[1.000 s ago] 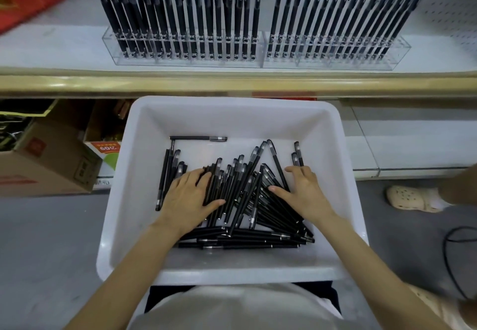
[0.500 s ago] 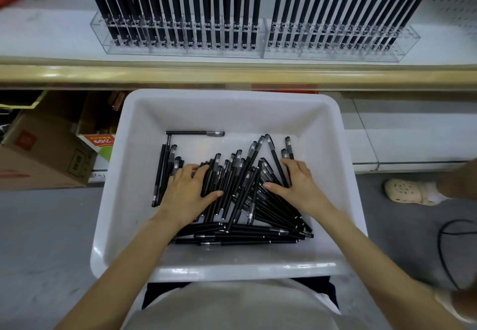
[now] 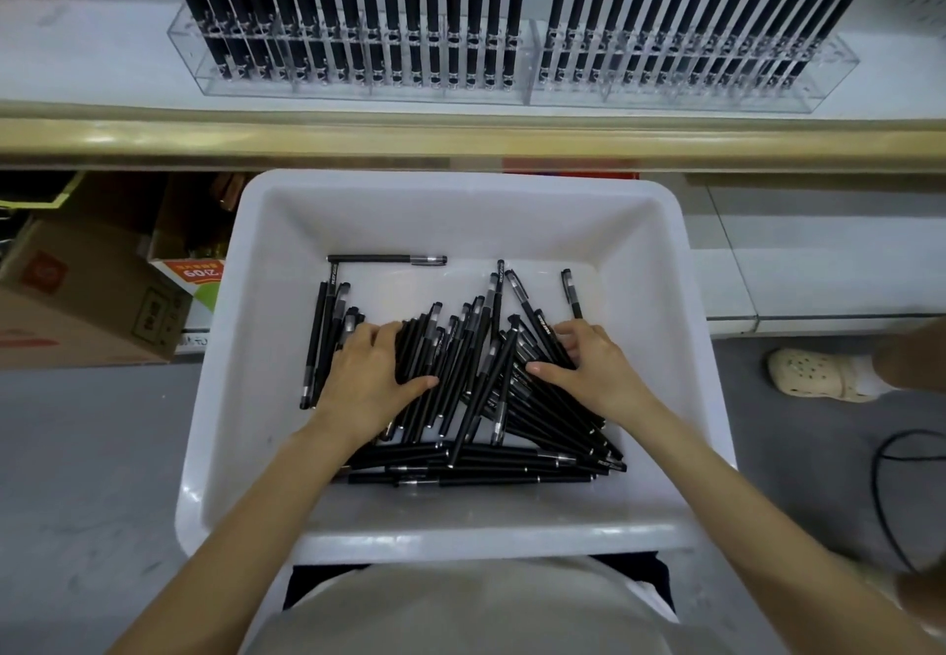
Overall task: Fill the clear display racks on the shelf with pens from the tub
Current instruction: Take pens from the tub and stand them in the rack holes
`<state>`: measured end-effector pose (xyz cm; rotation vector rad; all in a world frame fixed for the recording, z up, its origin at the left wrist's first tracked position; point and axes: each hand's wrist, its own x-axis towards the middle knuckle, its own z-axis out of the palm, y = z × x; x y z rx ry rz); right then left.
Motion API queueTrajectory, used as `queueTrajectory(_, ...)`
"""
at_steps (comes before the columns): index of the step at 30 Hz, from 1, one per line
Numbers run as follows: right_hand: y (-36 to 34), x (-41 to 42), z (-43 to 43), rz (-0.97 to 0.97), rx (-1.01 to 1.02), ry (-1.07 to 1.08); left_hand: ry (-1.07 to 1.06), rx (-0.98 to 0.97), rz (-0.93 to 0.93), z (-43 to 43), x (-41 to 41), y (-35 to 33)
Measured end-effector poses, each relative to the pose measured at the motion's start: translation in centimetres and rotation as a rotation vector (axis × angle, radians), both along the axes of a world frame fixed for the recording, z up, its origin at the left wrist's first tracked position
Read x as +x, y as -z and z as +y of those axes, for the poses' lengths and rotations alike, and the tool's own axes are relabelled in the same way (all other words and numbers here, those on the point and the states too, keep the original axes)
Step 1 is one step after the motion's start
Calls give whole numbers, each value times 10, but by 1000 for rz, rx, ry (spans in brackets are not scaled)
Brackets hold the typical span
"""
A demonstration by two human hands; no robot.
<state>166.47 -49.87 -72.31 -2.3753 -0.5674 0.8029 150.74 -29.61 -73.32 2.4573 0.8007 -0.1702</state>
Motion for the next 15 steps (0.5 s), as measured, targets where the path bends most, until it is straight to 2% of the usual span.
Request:
queueTrajectory(4, 2, 1, 1, 48, -1, 18, -29, -164, 1, -1, 2, 0)
queueTrajectory(15, 5, 3, 1, 10, -17, 14, -41, -184, -100, 1, 2, 5)
